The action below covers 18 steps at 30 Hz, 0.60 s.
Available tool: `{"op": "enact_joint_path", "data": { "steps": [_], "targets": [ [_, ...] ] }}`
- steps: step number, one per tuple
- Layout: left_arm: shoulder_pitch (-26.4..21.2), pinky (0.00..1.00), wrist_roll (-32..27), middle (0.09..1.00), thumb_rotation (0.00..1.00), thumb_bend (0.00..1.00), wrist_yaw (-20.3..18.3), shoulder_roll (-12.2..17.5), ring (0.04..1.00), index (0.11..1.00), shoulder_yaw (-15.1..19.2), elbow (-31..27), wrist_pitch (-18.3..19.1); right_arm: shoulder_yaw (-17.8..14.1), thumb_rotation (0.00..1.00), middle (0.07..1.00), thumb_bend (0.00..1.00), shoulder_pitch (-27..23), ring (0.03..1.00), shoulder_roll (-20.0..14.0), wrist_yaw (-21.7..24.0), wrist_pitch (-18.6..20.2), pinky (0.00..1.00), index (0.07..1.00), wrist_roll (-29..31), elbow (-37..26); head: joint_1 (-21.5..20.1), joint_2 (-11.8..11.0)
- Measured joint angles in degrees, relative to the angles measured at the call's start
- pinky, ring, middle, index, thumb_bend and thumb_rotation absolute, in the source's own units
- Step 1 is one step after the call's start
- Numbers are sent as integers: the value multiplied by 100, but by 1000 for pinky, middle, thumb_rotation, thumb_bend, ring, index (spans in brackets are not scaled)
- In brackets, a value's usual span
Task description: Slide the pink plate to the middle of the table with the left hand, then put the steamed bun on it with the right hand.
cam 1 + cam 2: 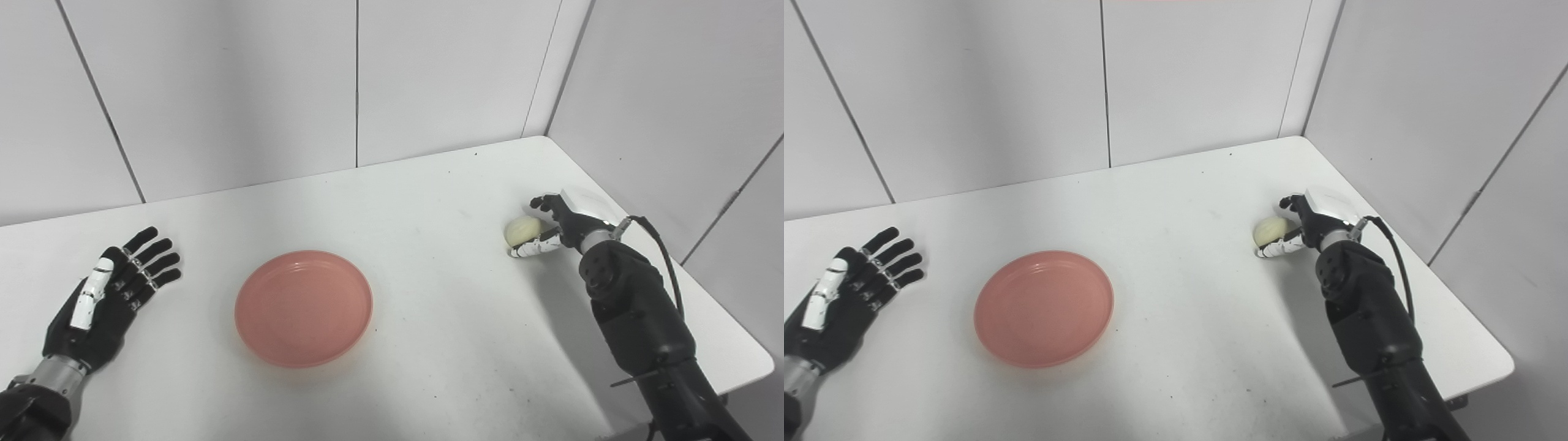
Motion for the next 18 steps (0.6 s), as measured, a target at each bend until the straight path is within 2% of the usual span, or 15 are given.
{"op": "enact_joint_path", "data": {
  "steps": [3,4,5,6,7,9,11,18],
  "targets": [
    [54,801,0,847,797,488,8,17,826,837,-4,-114,94,26,279,783,808,-37,722,0,-19,0,636,775,0,70,0,0],
    [66,803,0,847,797,484,8,20,826,837,-4,-140,122,36,242,762,795,-67,699,-3,-45,0,618,762,9,102,0,9],
    [71,807,0,849,800,481,9,22,829,840,-4,-162,158,71,162,727,771,-97,665,-16,-110,-1,598,735,42,170,0,9],
    [71,809,0,850,801,481,9,22,829,841,-4,-166,170,106,141,719,765,-115,656,-26,-199,-2,593,728,71,219,0,9],
    [74,806,0,850,803,477,9,22,828,840,-4,-171,174,138,67,675,739,-130,612,-35,-320,-13,557,692,123,270,0,9],
    [75,804,0,849,805,474,8,23,827,839,-4,-171,174,169,16,638,719,-177,577,-63,-585,-101,523,658,277,405,0,18],
    [73,801,0,848,792,482,7,23,825,839,-5,-169,174,242,2,475,554,-226,481,-89,-745,-178,401,548,413,481,-9,26],
    [78,804,0,850,801,477,1,35,827,840,-2,-164,176,418,0,440,519,-348,440,-256,-1164,-425,379,537,866,931,-18,26]
  ]
}}
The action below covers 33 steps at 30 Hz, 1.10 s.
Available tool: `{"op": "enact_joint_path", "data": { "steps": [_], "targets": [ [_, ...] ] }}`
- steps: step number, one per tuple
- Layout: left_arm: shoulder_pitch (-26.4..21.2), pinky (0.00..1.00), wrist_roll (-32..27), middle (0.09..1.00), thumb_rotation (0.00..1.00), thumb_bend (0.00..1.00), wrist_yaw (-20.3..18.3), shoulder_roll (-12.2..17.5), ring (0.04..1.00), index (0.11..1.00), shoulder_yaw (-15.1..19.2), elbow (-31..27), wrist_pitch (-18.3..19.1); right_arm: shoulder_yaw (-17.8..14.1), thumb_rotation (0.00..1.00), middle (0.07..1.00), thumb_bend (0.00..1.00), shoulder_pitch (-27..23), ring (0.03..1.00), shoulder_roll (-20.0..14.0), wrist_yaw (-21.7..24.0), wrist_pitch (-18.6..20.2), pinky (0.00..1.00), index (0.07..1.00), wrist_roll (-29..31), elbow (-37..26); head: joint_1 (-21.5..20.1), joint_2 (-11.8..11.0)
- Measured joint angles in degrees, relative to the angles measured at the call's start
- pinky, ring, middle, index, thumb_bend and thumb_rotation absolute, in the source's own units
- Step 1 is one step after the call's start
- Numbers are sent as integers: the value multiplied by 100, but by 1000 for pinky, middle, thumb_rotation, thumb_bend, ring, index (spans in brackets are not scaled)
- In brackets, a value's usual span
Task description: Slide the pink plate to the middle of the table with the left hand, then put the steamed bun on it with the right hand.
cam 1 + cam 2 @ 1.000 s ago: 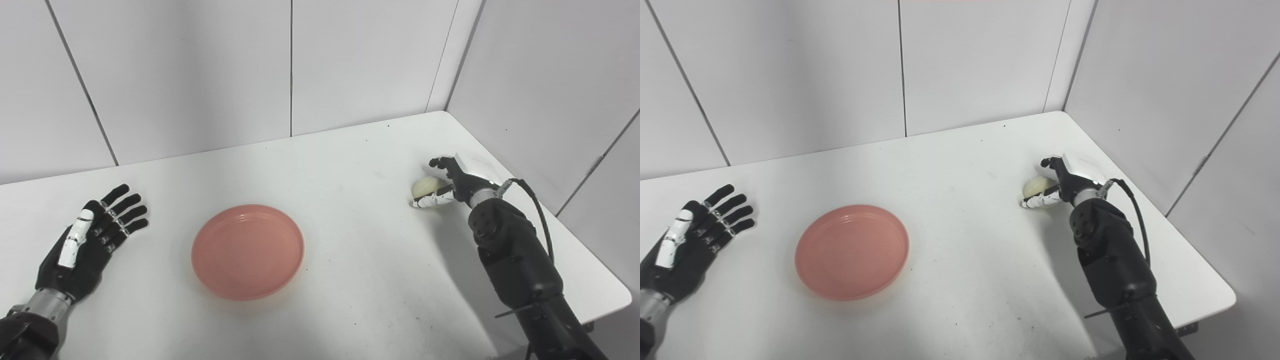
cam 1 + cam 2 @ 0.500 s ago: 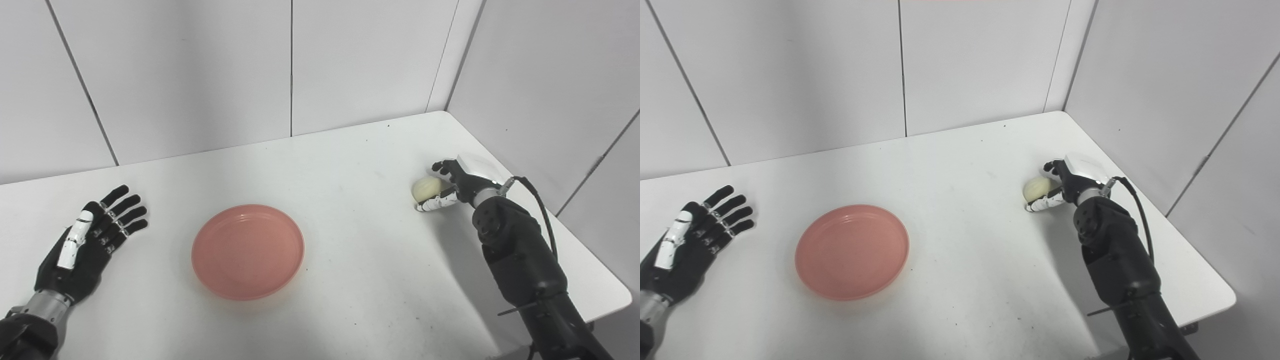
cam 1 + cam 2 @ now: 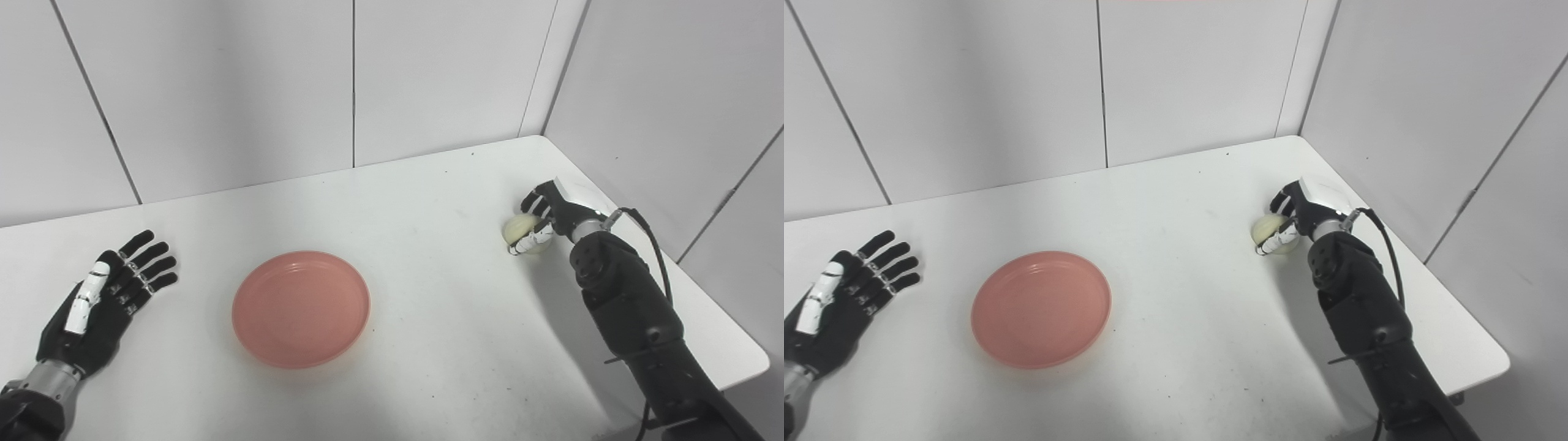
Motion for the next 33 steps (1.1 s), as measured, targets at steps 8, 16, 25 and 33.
{"op": "enact_joint_path", "data": {
  "steps": [8,16,25,33],
  "targets": [
    [-9,793,0,843,804,479,-10,1,821,831,-2,21,0,276,0,431,520,-163,432,-106,-185,-4,368,533,186,215,61,-18],
    [-12,795,0,848,805,481,-10,-8,825,834,-8,22,0,391,0,450,519,-178,465,-208,-200,-5,441,534,355,232,211,-44],
    [41,804,6,854,812,487,102,-57,831,842,-60,-118,0,463,0,425,515,86,443,-242,-42,140,388,540,398,-864,404,-88],
    [165,818,12,866,833,475,320,-180,842,856,-177,-387,11,347,0,422,514,30,433,-117,606,390,356,539,-185,-2232,781,-114]
  ]
}}
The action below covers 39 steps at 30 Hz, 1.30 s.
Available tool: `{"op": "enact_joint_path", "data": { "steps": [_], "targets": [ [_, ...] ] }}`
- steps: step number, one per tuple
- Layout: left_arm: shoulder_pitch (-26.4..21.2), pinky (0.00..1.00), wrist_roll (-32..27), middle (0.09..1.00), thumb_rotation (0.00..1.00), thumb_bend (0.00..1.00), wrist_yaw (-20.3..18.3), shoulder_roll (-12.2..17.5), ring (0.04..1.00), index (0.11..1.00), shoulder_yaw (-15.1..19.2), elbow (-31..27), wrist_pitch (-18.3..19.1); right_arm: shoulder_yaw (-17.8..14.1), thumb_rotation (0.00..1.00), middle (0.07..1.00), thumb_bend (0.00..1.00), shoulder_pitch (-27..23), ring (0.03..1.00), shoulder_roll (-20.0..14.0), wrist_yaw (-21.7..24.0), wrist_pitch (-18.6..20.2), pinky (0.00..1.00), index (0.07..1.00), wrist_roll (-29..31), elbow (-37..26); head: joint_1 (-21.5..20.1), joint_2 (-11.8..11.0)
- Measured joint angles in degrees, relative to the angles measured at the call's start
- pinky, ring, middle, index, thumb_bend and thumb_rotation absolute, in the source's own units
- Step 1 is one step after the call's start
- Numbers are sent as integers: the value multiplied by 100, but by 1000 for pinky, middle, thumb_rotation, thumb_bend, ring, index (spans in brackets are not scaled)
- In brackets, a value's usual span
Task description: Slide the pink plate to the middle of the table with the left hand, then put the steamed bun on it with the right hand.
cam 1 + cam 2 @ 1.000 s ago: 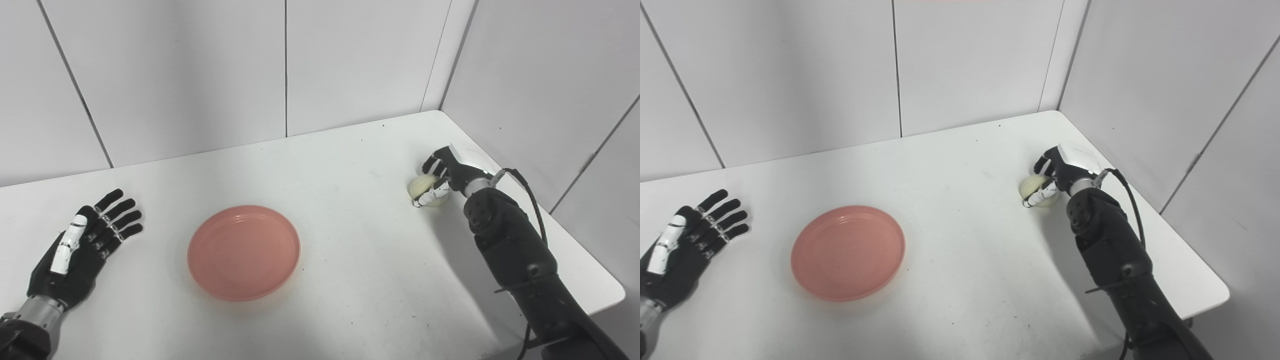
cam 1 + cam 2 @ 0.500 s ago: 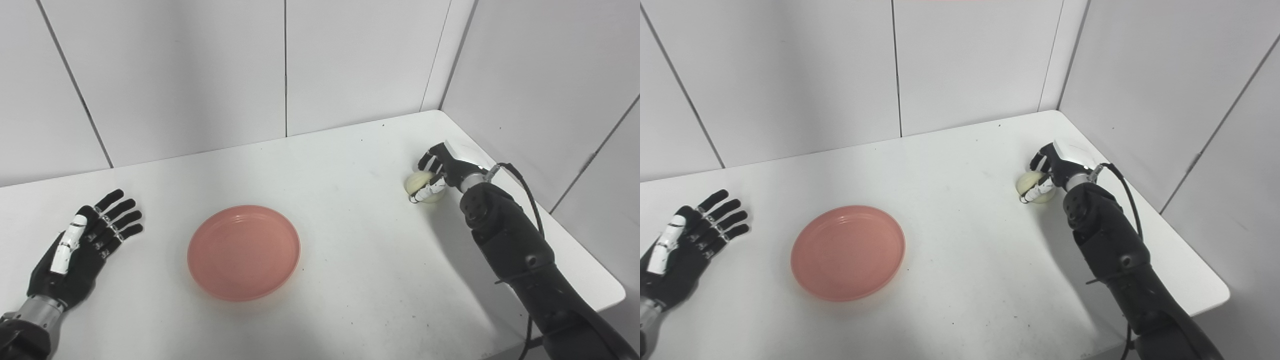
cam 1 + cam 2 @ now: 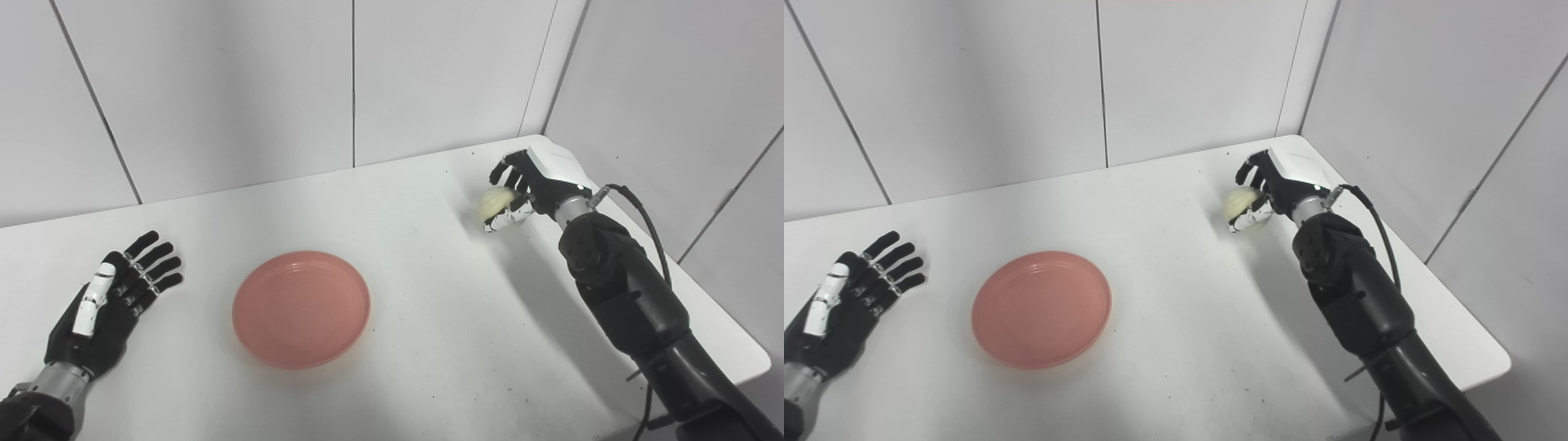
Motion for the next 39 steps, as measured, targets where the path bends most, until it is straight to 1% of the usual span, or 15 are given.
{"op": "enact_joint_path", "data": {
  "steps": [2,4,5,7,9,11,14,17,19,23,27,33,34,36,39],
  "targets": [
    [24,822,3,870,836,473,89,-58,846,860,-37,-63,4,-62,0,427,514,-95,434,138,263,4,358,541,-178,-284,1,0],
    [59,827,15,875,865,455,169,-128,851,865,-104,-208,77,-67,0,430,515,-205,423,241,455,7,342,541,-285,-427,290,-17],
    [74,828,18,875,868,453,199,-166,851,866,-123,-282,130,-64,0,429,515,-255,420,285,555,11,339,541,-346,-505,291,-18],
    [126,830,24,878,900,435,338,-245,853,867,-150,-419,212,27,0,429,515,-351,416,324,681,13,337,542,-403,-663,631,-9],
    [149,840,77,885,924,430,452,-316,860,874,-207,-521,239,131,0,435,513,-462,426,331,786,11,354,545,-409,-764,660,-9],
    [175,854,136,891,953,419,565,-391,869,881,-303,-652,354,230,0,430,514,-556,415,337,826,9,347,542,-396,-783,993,9],
    [263,872,231,900,993,407,754,-518,883,889,-394,-874,443,528,0,426,516,-693,397,436,865,-18,324,536,-375,-834,1197,18],
    [280,881,286,905,1000,403,864,-670,889,892,-488,-961,515,888,0,429,516,-816,409,683,955,-70,335,536,-371,-919,1494,44],
    [280,885,357,903,1000,404,929,-762,886,891,-565,-1033,604,1092,0,415,515,-921,374,829,1035,-89,301,537,-360,-917,1643,61],
    [281,888,502,903,1000,403,1102,-867,889,895,-645,-1107,670,1457,0,409,514,-1149,357,1288,1032,-128,279,533,-363,-823,1882,97],
    [277,891,533,904,1000,406,1146,-929,891,896,-678,-1121,671,1758,0,409,514,-1159,357,1570,1032,-206,276,534,-363,-635,2172,132],
    [249,878,768,895,1000,400,1297,-1050,883,887,-736,-1124,672,1995,0,412,515,-1135,381,1818,986,-492,307,535,-334,-483,2391,184],
    [245,877,781,895,1000,397,1312,-1074,884,887,-736,-1123,674,2016,0,452,521,-1134,359,1849,970,-503,287,507,-335,-466,2418,202],
    [243,875,786,894,1000,395,1326,-1113,885,885,-739,-1124,680,2087,0,473,524,-1134,344,1887,920,-578,272,492,-337,-408,2471,237],
    [235,878,790,899,1000,390,1333,-1143,890,892,-738,-1139,748,2179,0,420,517,-1114,360,1920,894,-622,287,527,-346,-279,2515,264]
  ]
}}
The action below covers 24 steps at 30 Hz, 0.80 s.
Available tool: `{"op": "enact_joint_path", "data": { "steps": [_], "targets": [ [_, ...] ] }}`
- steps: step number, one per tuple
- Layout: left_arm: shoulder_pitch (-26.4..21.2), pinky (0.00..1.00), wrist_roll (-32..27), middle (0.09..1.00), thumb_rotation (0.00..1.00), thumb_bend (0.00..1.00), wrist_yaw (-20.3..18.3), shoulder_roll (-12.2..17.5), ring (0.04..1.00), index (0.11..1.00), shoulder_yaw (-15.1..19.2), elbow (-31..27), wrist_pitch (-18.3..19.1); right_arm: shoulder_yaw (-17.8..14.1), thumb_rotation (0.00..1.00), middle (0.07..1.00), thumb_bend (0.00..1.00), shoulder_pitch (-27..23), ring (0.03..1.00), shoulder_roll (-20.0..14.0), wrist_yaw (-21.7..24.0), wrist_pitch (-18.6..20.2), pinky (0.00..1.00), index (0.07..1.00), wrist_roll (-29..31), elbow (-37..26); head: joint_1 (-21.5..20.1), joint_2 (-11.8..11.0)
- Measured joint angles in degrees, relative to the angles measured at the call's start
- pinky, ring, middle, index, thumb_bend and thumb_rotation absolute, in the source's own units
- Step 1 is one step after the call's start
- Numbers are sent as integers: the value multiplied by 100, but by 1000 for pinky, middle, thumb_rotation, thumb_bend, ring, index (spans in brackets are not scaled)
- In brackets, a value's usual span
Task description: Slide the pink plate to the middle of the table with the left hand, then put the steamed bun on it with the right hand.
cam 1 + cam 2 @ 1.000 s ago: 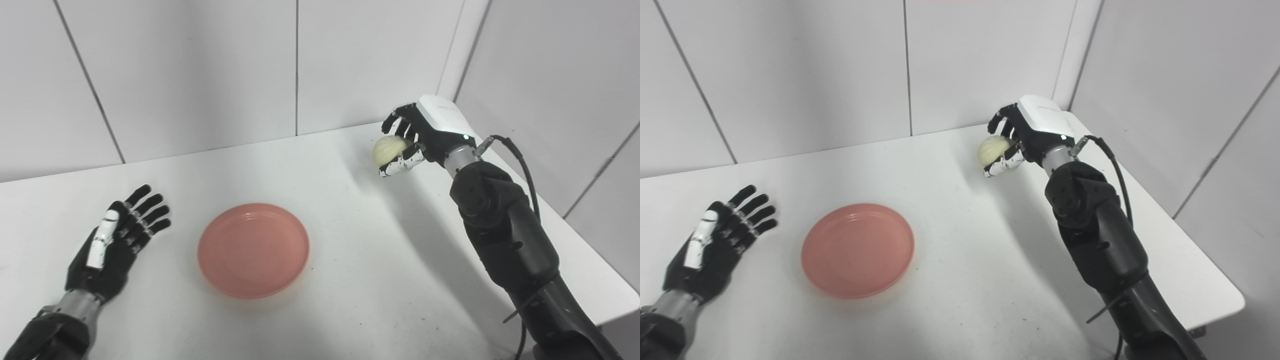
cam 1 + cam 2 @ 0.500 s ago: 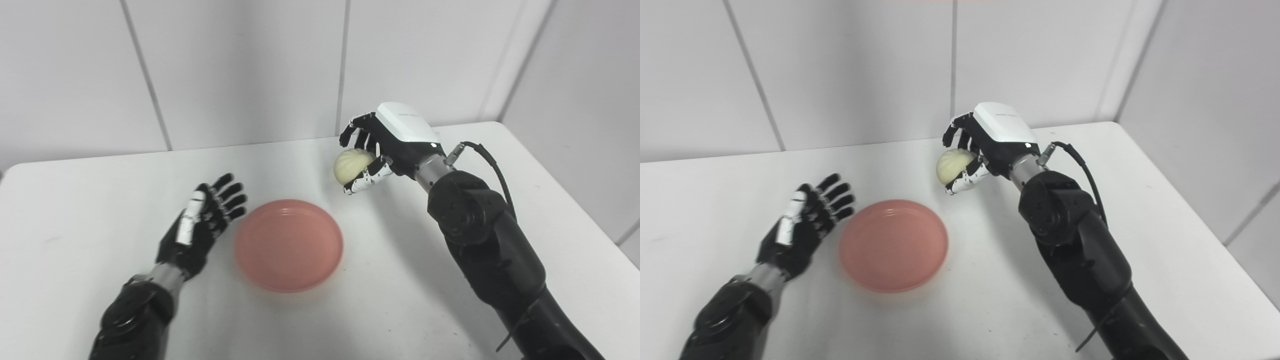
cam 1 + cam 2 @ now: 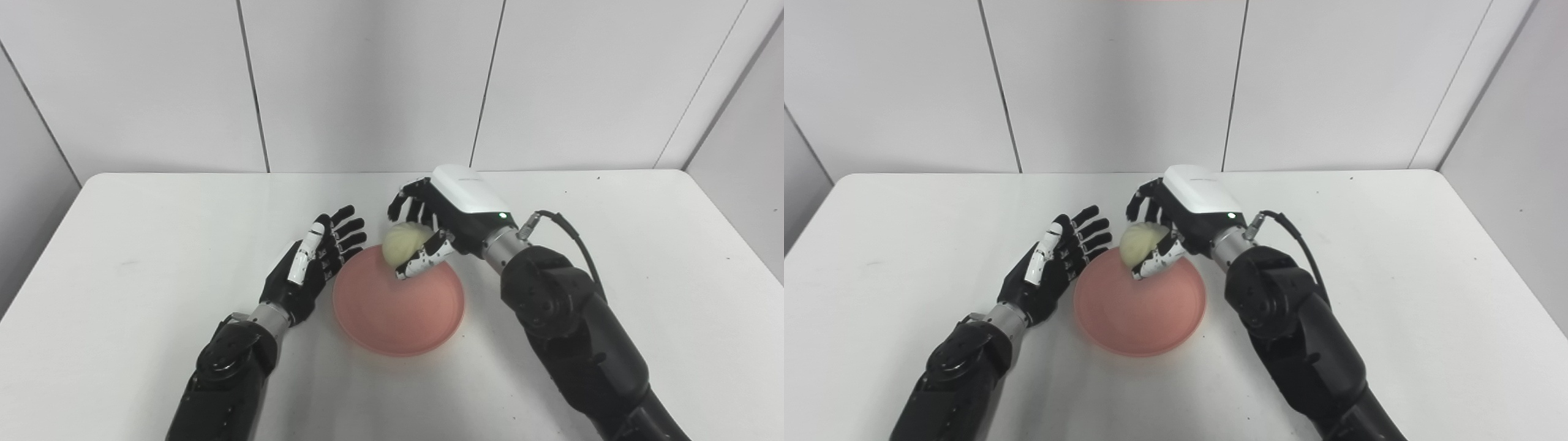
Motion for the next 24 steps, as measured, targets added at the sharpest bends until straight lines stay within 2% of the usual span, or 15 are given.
{"op": "enact_joint_path", "data": {
  "steps": [2,5,11,19,24],
  "targets": [
    [-9,877,8,898,1000,390,1,0,888,891,-5,-18,54,27,0,413,516,24,364,19,-3,-5,284,528,5,31,0,17],
    [-20,878,50,900,1000,391,23,-25,888,891,-7,-28,95,41,0,472,524,37,343,49,-11,-78,261,492,60,114,-26,44],
    [-18,868,106,895,1000,396,42,-46,881,889,-7,-67,150,176,0,476,525,88,305,54,-59,-174,228,488,49,298,-26,105],
    [-16,872,108,897,1000,397,41,-53,884,892,-8,-96,193,229,0,478,525,111,339,53,-48,-200,258,488,84,615,-26,158],
    [-16,880,108,900,1000,397,41,-53,888,894,-8,-118,241,372,0,479,525,143,363,56,-61,-210,283,488,50,884,-9,185]
  ]
}}
